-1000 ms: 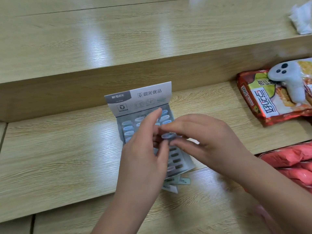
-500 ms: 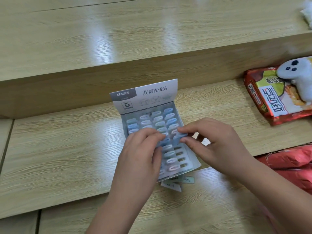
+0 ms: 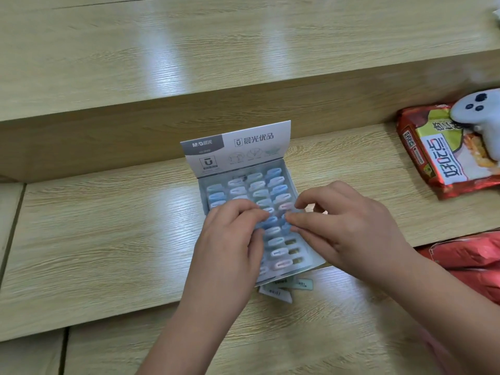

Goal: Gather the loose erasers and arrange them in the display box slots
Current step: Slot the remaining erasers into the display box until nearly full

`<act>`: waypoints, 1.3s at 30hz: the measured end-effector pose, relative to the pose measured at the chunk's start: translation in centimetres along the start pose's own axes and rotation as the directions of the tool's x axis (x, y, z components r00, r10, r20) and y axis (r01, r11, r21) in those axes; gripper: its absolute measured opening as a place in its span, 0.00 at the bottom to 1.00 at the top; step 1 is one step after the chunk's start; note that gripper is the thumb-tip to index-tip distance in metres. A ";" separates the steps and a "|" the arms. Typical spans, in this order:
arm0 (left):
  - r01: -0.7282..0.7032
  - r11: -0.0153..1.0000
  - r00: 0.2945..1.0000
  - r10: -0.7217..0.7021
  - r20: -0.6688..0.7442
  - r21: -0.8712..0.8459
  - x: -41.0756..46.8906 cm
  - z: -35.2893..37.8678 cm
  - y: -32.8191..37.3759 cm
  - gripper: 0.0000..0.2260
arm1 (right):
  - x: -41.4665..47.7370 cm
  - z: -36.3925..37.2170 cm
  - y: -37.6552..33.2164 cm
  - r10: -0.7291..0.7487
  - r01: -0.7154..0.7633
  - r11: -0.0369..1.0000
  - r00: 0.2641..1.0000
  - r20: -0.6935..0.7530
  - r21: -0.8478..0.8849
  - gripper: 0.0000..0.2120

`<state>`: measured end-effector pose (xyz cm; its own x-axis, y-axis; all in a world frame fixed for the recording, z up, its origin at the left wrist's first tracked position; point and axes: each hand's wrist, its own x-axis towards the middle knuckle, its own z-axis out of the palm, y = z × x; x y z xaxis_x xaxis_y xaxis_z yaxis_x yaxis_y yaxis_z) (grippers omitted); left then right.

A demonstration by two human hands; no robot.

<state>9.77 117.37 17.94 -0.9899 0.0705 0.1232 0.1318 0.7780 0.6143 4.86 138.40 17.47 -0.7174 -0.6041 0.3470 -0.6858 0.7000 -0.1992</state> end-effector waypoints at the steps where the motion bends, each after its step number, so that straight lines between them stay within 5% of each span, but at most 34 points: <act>1: -0.003 1.000 1.000 0.003 0.001 0.000 0.0 0.0 0.0 0.11 | 0.0 -0.2 0.1 -0.041 0.042 0.998 0.999 0.021 -0.055 0.09; 12: -0.063 0.997 0.998 0.064 -0.024 0.034 -0.1 0.5 -0.6 0.09 | -2.2 -0.8 0.0 -0.017 0.021 1.000 0.990 0.141 -0.023 0.17; 15: -0.090 0.996 0.994 0.091 -0.055 0.029 0.1 0.6 -0.8 0.09 | -3.2 -0.9 -0.4 0.114 -0.116 0.986 0.993 0.019 0.121 0.16; 19: -0.187 0.982 0.936 0.175 -0.305 -0.012 -2.5 -0.2 -0.5 0.08 | -7.7 0.2 -2.5 0.374 -0.307 0.900 0.909 -0.184 0.309 0.13; 23: -0.148 0.988 0.880 0.114 -0.462 -0.038 -9.2 1.0 -0.8 0.07 | -12.6 3.9 -3.9 0.464 -0.435 0.846 0.886 -0.024 0.308 0.10; 27: 0.008 0.994 0.950 -0.041 -0.309 -0.107 -14.1 6.3 -3.2 0.08 | -15.1 9.0 -3.5 0.485 -0.520 0.840 0.848 0.214 0.157 0.14; 32: 0.152 0.988 0.988 -0.151 0.031 -0.025 -14.5 12.8 -5.6 0.15 | -15.1 13.4 -3.6 0.497 -0.540 0.836 0.821 0.282 0.097 0.21; 39: 0.120 0.973 0.989 -0.134 0.059 0.197 -11.2 17.8 -6.0 0.16 | -15.8 15.7 -3.8 0.514 -0.544 0.838 0.811 0.278 0.037 0.19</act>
<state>19.15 123.00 -1.00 -1.0000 0.0027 -0.0067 -0.0007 0.8884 0.4590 16.84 139.28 -1.64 -0.9687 -0.2363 -0.0758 -0.1894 0.9012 -0.3897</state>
